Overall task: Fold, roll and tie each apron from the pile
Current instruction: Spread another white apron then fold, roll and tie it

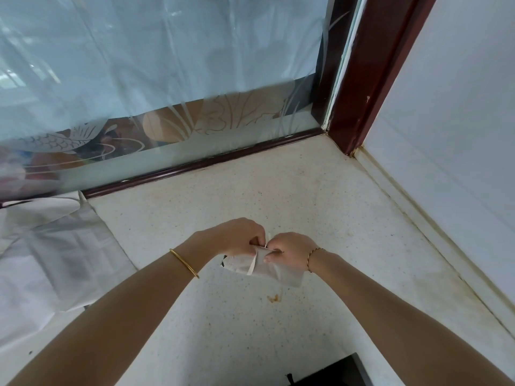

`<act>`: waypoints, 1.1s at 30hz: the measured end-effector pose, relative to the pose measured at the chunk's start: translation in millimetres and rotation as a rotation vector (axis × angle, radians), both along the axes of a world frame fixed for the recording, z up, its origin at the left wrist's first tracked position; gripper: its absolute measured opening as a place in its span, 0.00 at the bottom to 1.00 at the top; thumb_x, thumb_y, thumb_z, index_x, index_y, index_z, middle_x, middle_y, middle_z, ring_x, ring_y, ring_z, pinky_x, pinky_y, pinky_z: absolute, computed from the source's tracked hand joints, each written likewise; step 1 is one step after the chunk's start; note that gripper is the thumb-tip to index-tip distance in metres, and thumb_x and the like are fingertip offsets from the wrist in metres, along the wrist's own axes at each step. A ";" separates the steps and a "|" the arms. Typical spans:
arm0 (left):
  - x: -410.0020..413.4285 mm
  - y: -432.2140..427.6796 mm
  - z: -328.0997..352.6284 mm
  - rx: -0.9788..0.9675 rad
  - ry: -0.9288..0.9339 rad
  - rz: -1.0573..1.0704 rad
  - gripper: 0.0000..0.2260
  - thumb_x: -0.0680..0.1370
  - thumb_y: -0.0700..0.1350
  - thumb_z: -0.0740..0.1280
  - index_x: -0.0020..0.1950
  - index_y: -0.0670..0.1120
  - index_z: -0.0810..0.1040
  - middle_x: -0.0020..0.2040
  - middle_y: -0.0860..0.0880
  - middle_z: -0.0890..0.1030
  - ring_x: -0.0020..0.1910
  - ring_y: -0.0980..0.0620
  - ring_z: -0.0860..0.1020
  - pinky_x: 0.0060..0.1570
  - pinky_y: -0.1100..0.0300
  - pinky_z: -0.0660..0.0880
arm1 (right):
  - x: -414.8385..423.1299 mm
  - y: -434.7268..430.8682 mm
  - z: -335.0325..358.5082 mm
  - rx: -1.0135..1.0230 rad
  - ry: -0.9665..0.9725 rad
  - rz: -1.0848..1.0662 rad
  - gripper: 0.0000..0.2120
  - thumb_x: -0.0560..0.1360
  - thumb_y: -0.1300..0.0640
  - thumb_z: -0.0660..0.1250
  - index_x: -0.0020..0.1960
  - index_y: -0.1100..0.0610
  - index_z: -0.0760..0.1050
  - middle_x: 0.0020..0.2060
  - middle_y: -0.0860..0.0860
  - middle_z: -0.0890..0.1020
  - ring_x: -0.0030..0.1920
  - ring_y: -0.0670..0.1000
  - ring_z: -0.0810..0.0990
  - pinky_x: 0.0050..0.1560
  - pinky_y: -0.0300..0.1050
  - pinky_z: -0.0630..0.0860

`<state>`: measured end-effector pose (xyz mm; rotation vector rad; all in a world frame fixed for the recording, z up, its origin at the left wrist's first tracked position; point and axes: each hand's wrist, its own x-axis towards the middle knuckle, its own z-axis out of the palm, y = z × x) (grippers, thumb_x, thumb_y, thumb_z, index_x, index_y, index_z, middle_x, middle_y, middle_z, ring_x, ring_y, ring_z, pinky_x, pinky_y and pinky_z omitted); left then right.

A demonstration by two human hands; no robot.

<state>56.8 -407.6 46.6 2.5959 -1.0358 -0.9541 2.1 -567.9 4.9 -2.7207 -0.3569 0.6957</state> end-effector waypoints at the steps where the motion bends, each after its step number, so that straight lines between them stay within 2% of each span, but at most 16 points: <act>1: -0.3 -1.9 -1.4 0.001 -0.060 0.022 0.10 0.75 0.39 0.63 0.55 0.47 0.79 0.50 0.51 0.81 0.48 0.53 0.77 0.45 0.62 0.74 | -0.9 1.1 0.6 -0.009 -0.072 -0.032 0.14 0.78 0.47 0.62 0.37 0.51 0.70 0.40 0.48 0.72 0.40 0.51 0.74 0.35 0.40 0.65; 2: -0.7 -3.9 -3.9 -0.004 -0.118 0.056 0.10 0.76 0.40 0.63 0.54 0.46 0.79 0.49 0.51 0.81 0.48 0.52 0.77 0.46 0.62 0.73 | -2.4 2.2 2.3 0.006 -0.157 -0.076 0.10 0.78 0.47 0.62 0.45 0.53 0.73 0.47 0.50 0.72 0.41 0.52 0.76 0.37 0.41 0.68; 3: -1.6 -5.5 -7.2 -0.020 -0.158 0.113 0.10 0.76 0.40 0.62 0.54 0.46 0.79 0.49 0.50 0.81 0.48 0.52 0.77 0.46 0.61 0.73 | -4.2 4.1 3.4 0.024 -0.235 -0.132 0.11 0.77 0.48 0.63 0.54 0.55 0.73 0.51 0.50 0.71 0.41 0.52 0.76 0.38 0.42 0.70; 4: -2.6 -6.5 -10.9 -0.045 -0.181 0.189 0.10 0.76 0.40 0.62 0.54 0.45 0.79 0.50 0.49 0.81 0.49 0.51 0.77 0.46 0.61 0.74 | -6.1 6.9 4.1 0.046 -0.306 -0.184 0.14 0.77 0.48 0.64 0.57 0.56 0.71 0.53 0.51 0.71 0.41 0.52 0.76 0.38 0.42 0.72; 6: -5.1 -8.0 -17.3 -0.127 -0.181 0.383 0.10 0.76 0.40 0.62 0.55 0.45 0.79 0.51 0.49 0.81 0.50 0.50 0.78 0.46 0.60 0.74 | -10.5 14.7 4.4 0.096 -0.374 -0.299 0.12 0.78 0.48 0.63 0.53 0.57 0.71 0.46 0.50 0.72 0.37 0.51 0.75 0.36 0.42 0.72; 9: -5.6 -7.4 -22.4 -0.277 -0.096 0.664 0.10 0.75 0.41 0.66 0.55 0.45 0.79 0.51 0.48 0.81 0.48 0.50 0.79 0.44 0.60 0.75 | -17.3 18.3 -9.1 0.312 -0.219 -0.504 0.15 0.79 0.49 0.60 0.40 0.58 0.71 0.31 0.47 0.73 0.30 0.48 0.71 0.31 0.41 0.67; 12: -3.2 -3.7 -21.7 -0.430 0.068 0.900 0.08 0.73 0.38 0.69 0.51 0.46 0.80 0.47 0.47 0.82 0.45 0.48 0.80 0.42 0.55 0.79 | -21.1 8.9 -16.0 0.594 -0.042 -0.765 0.18 0.78 0.50 0.62 0.32 0.57 0.71 0.27 0.47 0.74 0.25 0.45 0.67 0.28 0.36 0.64; 14: -3.7 -1.5 -20.1 -0.551 0.204 1.011 0.09 0.73 0.35 0.69 0.50 0.46 0.80 0.46 0.45 0.83 0.46 0.46 0.81 0.47 0.51 0.80 | -21.4 4.5 -17.0 0.767 0.107 -0.873 0.17 0.78 0.51 0.63 0.35 0.59 0.71 0.29 0.49 0.75 0.22 0.45 0.61 0.24 0.37 0.59; 16: -6.3 -0.4 -17.8 -0.651 0.322 1.061 0.09 0.73 0.33 0.69 0.50 0.45 0.79 0.47 0.42 0.82 0.47 0.44 0.81 0.50 0.49 0.79 | -19.5 2.5 -16.9 1.028 0.243 -0.932 0.09 0.79 0.55 0.63 0.45 0.59 0.75 0.34 0.52 0.76 0.21 0.44 0.57 0.21 0.35 0.55; 19: -6.2 1.9 -15.9 -0.715 0.490 1.082 0.09 0.73 0.31 0.69 0.49 0.44 0.79 0.50 0.40 0.82 0.52 0.42 0.80 0.55 0.48 0.78 | -16.2 -1.1 -15.4 1.205 0.263 -0.938 0.05 0.79 0.62 0.62 0.50 0.59 0.76 0.29 0.50 0.64 0.20 0.42 0.55 0.19 0.34 0.53; 21: -4.5 5.9 -14.7 -0.738 0.665 1.043 0.10 0.74 0.30 0.67 0.51 0.41 0.79 0.51 0.42 0.82 0.53 0.44 0.80 0.55 0.52 0.78 | -14.5 -3.5 -15.0 1.235 0.240 -0.950 0.05 0.78 0.65 0.62 0.49 0.61 0.76 0.26 0.48 0.60 0.20 0.42 0.55 0.19 0.34 0.54; 24: 0.3 13.3 -12.5 -0.885 0.918 1.116 0.13 0.75 0.28 0.62 0.58 0.36 0.78 0.52 0.41 0.82 0.48 0.47 0.80 0.46 0.60 0.80 | -12.7 -9.5 -14.9 1.232 0.201 -0.950 0.04 0.77 0.68 0.63 0.50 0.65 0.76 0.23 0.47 0.62 0.20 0.43 0.57 0.20 0.34 0.54; 26: 5.6 19.5 -13.1 -0.952 0.855 1.174 0.13 0.76 0.29 0.63 0.59 0.35 0.77 0.50 0.41 0.83 0.46 0.49 0.81 0.44 0.62 0.80 | -13.2 -13.7 -14.9 1.211 0.180 -0.908 0.06 0.75 0.69 0.65 0.52 0.66 0.76 0.25 0.48 0.66 0.21 0.43 0.58 0.21 0.35 0.55; 29: 9.0 22.6 -11.2 -0.805 0.558 1.061 0.12 0.75 0.34 0.68 0.58 0.41 0.78 0.47 0.45 0.84 0.42 0.53 0.81 0.41 0.63 0.76 | -15.1 -14.9 -10.9 1.063 0.091 -0.775 0.09 0.73 0.70 0.67 0.53 0.66 0.77 0.35 0.54 0.76 0.22 0.41 0.65 0.23 0.32 0.62; 31: 9.3 17.9 -8.2 -0.716 0.429 0.998 0.11 0.74 0.36 0.69 0.56 0.44 0.80 0.45 0.48 0.84 0.39 0.55 0.79 0.39 0.63 0.72 | -14.9 -12.0 -8.4 0.913 -0.014 -0.626 0.09 0.72 0.69 0.68 0.52 0.65 0.79 0.40 0.52 0.81 0.29 0.37 0.75 0.33 0.30 0.70; 33: 8.5 13.1 -5.7 -0.697 0.407 0.976 0.09 0.74 0.35 0.69 0.53 0.44 0.81 0.45 0.49 0.83 0.41 0.54 0.78 0.42 0.62 0.74 | -14.0 -7.6 -6.4 0.806 -0.089 -0.481 0.08 0.72 0.68 0.69 0.51 0.64 0.80 0.41 0.47 0.81 0.34 0.34 0.76 0.40 0.30 0.71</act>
